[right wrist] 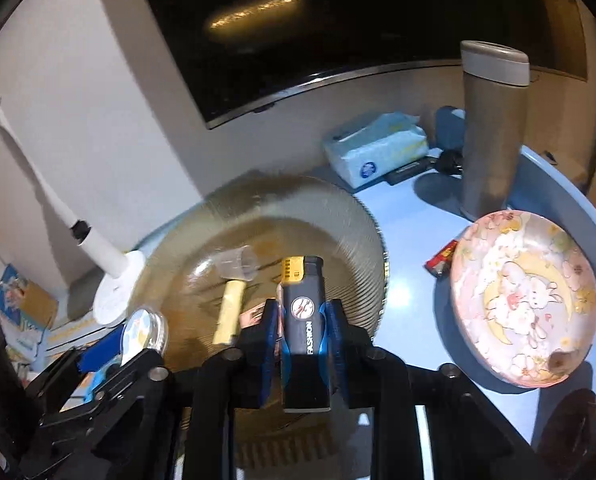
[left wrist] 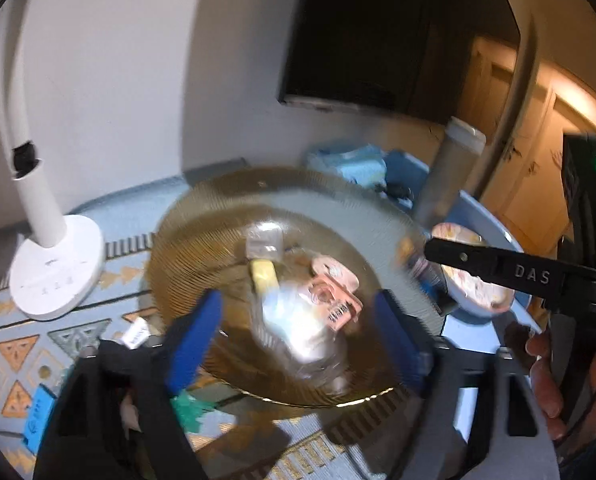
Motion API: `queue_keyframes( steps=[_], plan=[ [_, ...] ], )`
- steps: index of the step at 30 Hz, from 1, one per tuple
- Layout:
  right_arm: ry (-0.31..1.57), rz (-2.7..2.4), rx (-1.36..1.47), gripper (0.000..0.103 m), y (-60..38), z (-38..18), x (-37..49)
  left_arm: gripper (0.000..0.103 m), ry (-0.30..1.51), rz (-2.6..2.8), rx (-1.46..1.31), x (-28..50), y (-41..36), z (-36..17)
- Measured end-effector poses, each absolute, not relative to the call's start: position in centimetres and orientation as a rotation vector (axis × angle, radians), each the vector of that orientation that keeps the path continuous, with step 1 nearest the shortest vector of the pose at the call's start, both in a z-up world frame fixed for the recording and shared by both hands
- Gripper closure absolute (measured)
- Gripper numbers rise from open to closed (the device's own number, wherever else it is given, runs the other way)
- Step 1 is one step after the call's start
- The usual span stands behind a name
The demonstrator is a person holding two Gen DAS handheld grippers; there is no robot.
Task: Organize rigid objects
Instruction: 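Carry the tape case and lighter over the amber bowl and open both tools, then move both tools back toward the figurines on the rug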
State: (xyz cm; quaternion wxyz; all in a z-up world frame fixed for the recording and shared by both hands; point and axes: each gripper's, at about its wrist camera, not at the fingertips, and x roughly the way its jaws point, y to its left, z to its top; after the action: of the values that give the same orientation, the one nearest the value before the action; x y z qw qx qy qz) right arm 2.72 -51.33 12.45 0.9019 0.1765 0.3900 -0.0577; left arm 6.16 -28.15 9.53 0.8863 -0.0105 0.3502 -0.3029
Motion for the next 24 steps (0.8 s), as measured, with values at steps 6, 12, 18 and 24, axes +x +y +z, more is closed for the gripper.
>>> queue_keyframes(
  steps=[6, 12, 18, 24],
  plan=[
    [0.771, -0.123, 0.391, 0.064, -51.5, 14.0, 0.9, 0.023, 0.697, -0.614, -0.108, 5.2, -23.1, 12.0],
    [0.736, -0.083, 0.351, 0.047, -48.3, 16.2, -1.2, 0.023, 0.635, -0.561, -0.175, 2.0, -16.8, 14.4],
    [0.737, 0.05, 0.277, 0.041, -41.6, 16.1, -3.0, 0.018, 0.619, -0.409, -0.218, -1.8, -8.7, 13.1],
    [0.816, 0.158, 0.226, 0.041, -34.8, 11.1, -3.5, 0.019, 0.684, -0.186, -0.207, -2.8, -2.1, 7.8]
  ],
)
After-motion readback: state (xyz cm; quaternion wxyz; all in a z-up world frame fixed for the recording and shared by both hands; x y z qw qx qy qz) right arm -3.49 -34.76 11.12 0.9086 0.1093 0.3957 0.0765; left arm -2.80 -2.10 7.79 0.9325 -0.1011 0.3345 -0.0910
